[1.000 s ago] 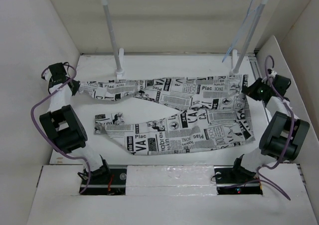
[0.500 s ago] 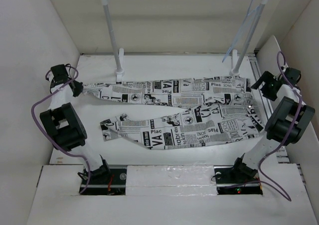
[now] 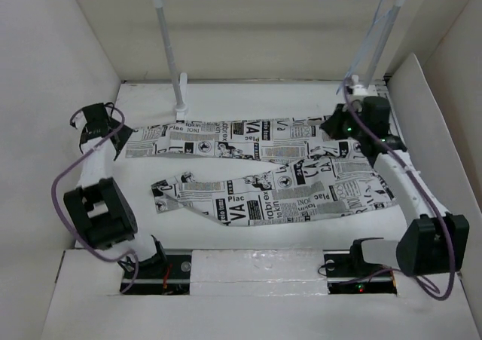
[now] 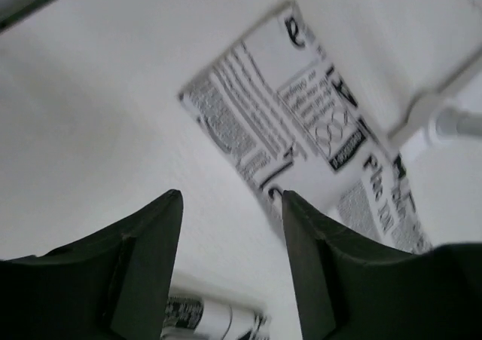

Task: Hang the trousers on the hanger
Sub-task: Flatten out the trousers at the center of the board.

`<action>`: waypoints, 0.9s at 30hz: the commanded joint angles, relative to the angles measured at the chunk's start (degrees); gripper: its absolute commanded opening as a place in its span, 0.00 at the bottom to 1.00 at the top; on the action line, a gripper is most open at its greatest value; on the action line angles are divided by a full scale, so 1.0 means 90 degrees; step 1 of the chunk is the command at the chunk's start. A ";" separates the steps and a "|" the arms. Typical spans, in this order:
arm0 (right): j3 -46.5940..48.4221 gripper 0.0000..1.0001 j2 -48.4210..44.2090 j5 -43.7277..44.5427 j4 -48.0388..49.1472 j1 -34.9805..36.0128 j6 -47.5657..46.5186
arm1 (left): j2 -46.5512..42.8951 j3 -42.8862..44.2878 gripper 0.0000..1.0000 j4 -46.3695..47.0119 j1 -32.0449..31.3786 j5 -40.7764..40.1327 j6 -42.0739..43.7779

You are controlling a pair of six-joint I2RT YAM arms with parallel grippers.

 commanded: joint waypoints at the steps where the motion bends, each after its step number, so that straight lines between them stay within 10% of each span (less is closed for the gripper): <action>1: -0.0507 0.00 -0.0170 -0.0141 0.0041 0.1557 -0.0402 | -0.1527 -0.1057 0.48 -0.0249 -0.0369 -0.0063 -0.0151; 3: -0.0721 0.00 -0.0200 -0.0092 -0.0087 0.2827 -0.0549 | -0.2520 -0.2093 0.37 -0.0375 -0.0428 0.0240 -0.0522; 9: -0.1162 0.12 -0.0629 -0.0013 -0.0214 0.4197 -0.0803 | -0.3600 -0.3102 0.46 -0.1216 -0.0769 0.0270 -0.1040; 16: -0.1405 0.52 -0.1010 -0.0101 -0.0751 0.4199 -0.1321 | -0.3835 -0.3560 0.49 -0.1060 -0.1053 0.0729 -0.1325; 27: -0.1620 0.55 -0.1342 -0.0063 -0.1005 0.4111 -0.1361 | -0.2734 -0.3766 0.54 0.0051 -0.1053 0.0524 -0.1334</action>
